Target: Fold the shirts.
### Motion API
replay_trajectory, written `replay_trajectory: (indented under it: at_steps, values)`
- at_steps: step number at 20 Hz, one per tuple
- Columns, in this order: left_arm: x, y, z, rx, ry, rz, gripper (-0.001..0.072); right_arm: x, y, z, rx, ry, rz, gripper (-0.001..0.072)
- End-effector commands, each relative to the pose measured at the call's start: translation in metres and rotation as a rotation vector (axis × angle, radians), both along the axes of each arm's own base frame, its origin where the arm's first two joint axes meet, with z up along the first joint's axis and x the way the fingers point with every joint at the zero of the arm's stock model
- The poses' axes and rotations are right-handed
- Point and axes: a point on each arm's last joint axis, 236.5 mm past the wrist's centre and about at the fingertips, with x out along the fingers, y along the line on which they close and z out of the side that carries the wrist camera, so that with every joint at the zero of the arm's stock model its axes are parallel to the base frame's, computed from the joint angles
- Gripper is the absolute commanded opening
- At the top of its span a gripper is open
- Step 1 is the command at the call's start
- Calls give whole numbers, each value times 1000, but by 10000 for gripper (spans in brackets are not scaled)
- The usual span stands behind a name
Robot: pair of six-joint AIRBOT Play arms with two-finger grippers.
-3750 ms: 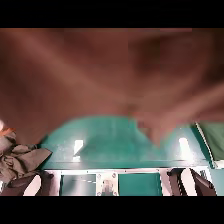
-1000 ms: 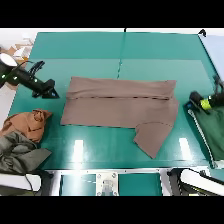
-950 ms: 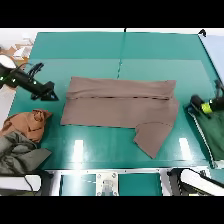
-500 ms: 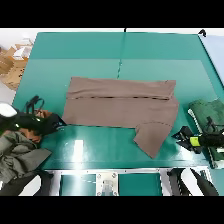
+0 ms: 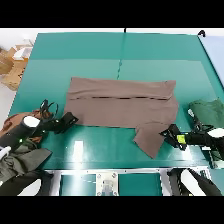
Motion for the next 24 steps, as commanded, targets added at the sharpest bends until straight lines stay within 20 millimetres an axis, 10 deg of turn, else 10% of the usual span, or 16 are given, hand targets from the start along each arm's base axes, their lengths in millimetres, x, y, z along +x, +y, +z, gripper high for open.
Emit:
replay_trajectory:
  at_steps: [1, 3, 4, 5, 9, 19, 24]
  values:
    - [17, 5, -16, 43, -2, 35, 465, 0, 9, -17, 12, 41, 12, 429]
    - [33, 8, -6, 55, -48, 49, 423, -2, 11, -19, 17, 51, 26, 425]
    - [37, 7, -1, 60, -64, 27, 137, -2, 12, -18, 19, 51, 28, 400]
    - [39, 3, 4, 65, -75, -14, 31, -2, 12, -17, 20, 46, 46, 287]
    - [31, -11, 19, 71, -46, -170, 21, 0, 13, -3, 32, 44, 113, 31]
    - [-45, -3, 27, 147, 250, -490, 20, -17, -26, 41, -138, 120, 235, 22]
    - [-4, -5, 68, 176, 130, -499, 19, 38, -38, 98, -185, -62, 216, 23]
